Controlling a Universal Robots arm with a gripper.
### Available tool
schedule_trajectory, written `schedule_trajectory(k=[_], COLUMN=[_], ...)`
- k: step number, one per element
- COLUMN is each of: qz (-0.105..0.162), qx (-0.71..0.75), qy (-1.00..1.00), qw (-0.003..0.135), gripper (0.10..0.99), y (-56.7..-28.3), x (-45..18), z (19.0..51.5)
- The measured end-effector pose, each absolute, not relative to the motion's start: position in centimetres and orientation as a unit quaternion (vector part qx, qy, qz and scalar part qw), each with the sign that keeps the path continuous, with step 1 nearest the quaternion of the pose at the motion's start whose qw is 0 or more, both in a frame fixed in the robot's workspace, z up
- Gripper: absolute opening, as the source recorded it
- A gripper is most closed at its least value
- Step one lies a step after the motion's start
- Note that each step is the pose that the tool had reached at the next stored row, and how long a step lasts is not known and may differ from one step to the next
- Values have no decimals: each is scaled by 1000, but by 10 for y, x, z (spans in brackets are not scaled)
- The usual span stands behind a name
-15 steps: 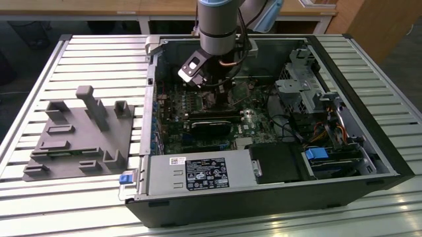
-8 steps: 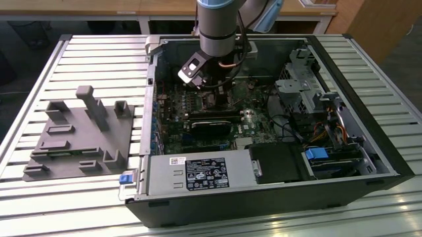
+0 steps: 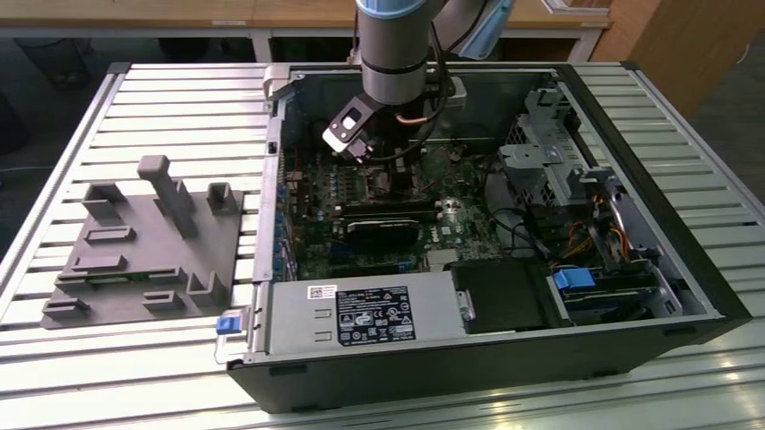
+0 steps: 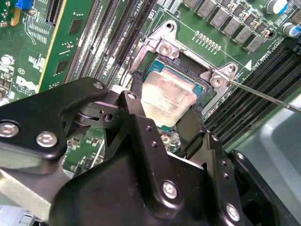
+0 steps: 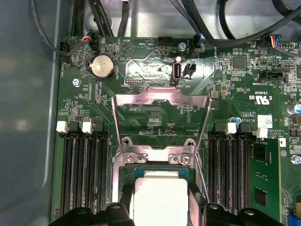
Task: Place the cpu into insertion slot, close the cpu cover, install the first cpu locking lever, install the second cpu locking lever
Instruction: 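Place the cpu into insertion slot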
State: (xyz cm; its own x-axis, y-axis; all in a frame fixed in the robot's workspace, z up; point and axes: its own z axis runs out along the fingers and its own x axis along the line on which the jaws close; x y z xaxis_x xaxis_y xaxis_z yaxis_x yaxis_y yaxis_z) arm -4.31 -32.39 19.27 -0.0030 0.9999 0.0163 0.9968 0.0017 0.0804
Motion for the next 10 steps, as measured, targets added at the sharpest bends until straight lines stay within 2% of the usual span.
schedule_trajectory(k=[6,7,10], qz=[34,34,35], qx=[706,706,706], qy=[707,707,707], qw=[23,23,22], gripper=[549,612,612], y=[-324,-324,-324], x=[-43,-43,-43], z=[193,193,193])
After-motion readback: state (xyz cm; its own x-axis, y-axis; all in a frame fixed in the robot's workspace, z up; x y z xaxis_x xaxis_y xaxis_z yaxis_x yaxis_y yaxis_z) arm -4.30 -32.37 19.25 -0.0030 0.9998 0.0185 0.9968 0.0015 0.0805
